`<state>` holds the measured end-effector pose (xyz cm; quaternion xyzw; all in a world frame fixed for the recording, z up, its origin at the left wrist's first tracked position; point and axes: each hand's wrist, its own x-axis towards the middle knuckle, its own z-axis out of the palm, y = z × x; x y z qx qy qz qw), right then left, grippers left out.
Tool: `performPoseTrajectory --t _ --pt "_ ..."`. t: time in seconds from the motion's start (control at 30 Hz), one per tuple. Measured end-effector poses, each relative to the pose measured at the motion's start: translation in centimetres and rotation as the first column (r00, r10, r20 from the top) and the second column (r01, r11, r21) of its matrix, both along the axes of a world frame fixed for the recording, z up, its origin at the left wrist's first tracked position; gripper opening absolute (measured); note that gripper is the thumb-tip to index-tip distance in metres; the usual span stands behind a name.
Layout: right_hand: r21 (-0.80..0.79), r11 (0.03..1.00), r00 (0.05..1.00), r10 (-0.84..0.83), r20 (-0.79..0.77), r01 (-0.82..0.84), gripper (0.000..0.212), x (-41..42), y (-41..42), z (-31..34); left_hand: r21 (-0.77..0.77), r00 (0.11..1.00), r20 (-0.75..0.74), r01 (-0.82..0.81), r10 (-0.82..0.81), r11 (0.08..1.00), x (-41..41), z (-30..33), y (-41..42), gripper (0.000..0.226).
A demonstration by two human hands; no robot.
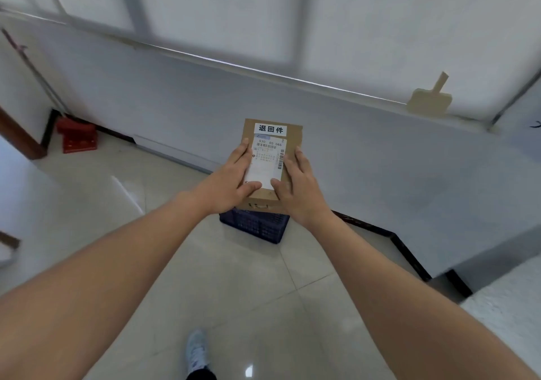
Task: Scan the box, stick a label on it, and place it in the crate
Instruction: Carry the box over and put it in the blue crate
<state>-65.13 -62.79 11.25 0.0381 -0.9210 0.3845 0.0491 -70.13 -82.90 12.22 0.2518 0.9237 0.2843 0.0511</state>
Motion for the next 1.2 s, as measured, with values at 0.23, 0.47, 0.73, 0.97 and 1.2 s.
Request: performPoseTrajectory --t 0.23,0.47,0.73,0.97,1.2 --pt "-0.026 0.998 0.995 -0.046 0.094 0.048 0.069 -10.2 -5.6 -3.9 -0.027 0.995 0.087 0.044 -0.041 0.999 -11.4 -4.0 -4.8 0.091" --pt "-0.038 0.99 0.978 -0.128 0.167 0.136 0.07 -20.1 -11.9 -7.3 -0.042 0.975 0.181 0.136 -0.126 0.99 -23.1 -7.2 -10.5 0.092" --pt "-0.09 0.983 0.953 -0.133 0.272 0.162 0.082 -28.0 -12.8 -11.7 -0.015 0.925 0.307 0.24 -0.224 0.971 -33.1 -12.3 -12.7 0.112" --pt "-0.148 0.982 0.928 -0.059 0.368 0.121 0.094 -35.7 -10.4 -18.6 -0.065 0.868 0.424 0.315 -0.259 0.947 -41.1 -18.2 -11.0 0.116" --pt "-0.131 0.987 0.905 -0.026 0.424 0.09 0.091 -42.1 -8.5 -25.4 -0.091 0.847 0.466 0.334 -0.256 0.938 -47.4 -24.3 -9.0 0.114"
